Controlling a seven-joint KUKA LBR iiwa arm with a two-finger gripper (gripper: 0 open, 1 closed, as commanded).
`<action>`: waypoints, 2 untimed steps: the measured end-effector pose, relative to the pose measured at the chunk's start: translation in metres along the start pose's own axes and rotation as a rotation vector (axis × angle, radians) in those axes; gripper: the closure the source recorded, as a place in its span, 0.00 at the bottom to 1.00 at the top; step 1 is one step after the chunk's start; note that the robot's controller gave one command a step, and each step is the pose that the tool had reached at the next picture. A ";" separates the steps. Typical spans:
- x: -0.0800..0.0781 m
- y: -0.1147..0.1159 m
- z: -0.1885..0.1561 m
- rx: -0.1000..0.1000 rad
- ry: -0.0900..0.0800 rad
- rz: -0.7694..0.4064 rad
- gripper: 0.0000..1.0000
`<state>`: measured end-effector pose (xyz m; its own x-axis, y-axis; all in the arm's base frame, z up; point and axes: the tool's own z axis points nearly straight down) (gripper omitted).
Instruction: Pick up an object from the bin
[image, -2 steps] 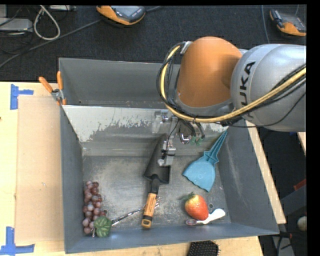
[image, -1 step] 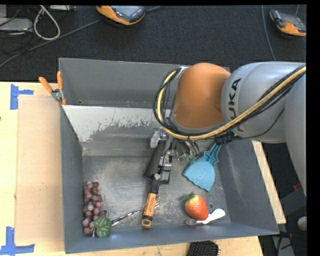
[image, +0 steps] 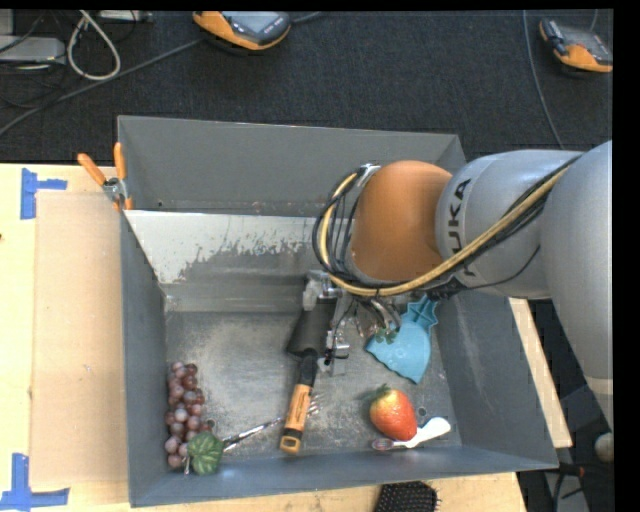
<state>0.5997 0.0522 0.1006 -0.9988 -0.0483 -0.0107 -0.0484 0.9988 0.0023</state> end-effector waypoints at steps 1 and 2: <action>0.010 -0.012 0.017 -0.001 0.003 0.208 0.00; 0.062 -0.028 0.024 0.001 -0.005 0.193 0.00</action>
Offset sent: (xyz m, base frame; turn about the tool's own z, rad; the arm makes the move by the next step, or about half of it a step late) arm -0.0840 -0.0406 -0.0306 0.1473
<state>0.5399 0.0214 0.0762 -0.9894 0.1446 -0.0150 0.1445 0.9895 0.0042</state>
